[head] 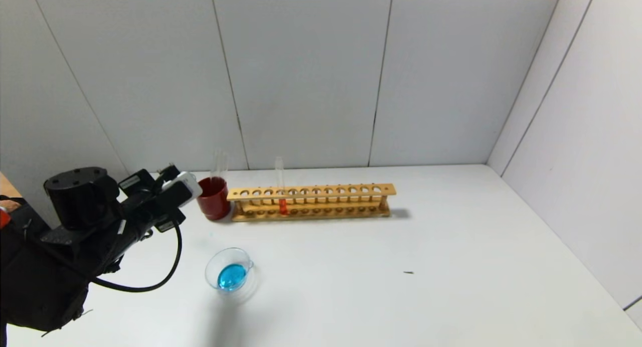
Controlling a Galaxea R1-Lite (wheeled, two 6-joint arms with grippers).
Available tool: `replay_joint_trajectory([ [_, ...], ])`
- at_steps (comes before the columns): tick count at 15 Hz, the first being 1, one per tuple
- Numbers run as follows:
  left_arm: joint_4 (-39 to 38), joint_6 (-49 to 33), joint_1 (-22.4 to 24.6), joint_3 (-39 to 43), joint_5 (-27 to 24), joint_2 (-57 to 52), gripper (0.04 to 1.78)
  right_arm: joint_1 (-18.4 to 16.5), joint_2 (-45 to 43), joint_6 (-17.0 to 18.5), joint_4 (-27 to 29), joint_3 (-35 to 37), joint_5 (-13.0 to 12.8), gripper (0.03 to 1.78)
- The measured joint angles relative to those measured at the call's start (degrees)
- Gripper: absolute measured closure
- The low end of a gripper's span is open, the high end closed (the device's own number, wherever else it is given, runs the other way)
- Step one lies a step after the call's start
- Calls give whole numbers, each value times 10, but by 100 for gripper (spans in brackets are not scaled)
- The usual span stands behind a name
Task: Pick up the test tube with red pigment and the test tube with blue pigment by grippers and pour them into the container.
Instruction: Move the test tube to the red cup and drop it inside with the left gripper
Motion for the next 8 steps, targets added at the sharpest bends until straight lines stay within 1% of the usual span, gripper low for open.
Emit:
replay_joint_trajectory([
  [2,138,-68,-4,-68,3,-50,150,0,0,0,0,0,0,6],
  [4,311,-149,-5,-170,2,-106,150,0,0,0,0,0,0,6],
  [6,484,-251,-6,-262,-6,-153,150,0,0,0,0,0,0,6],
  [7,552,-303,-6,-288,-13,-169,150,0,0,0,0,0,0,6],
  [8,602,-350,-5,-303,-22,-179,150,0,0,0,0,0,0,6],
])
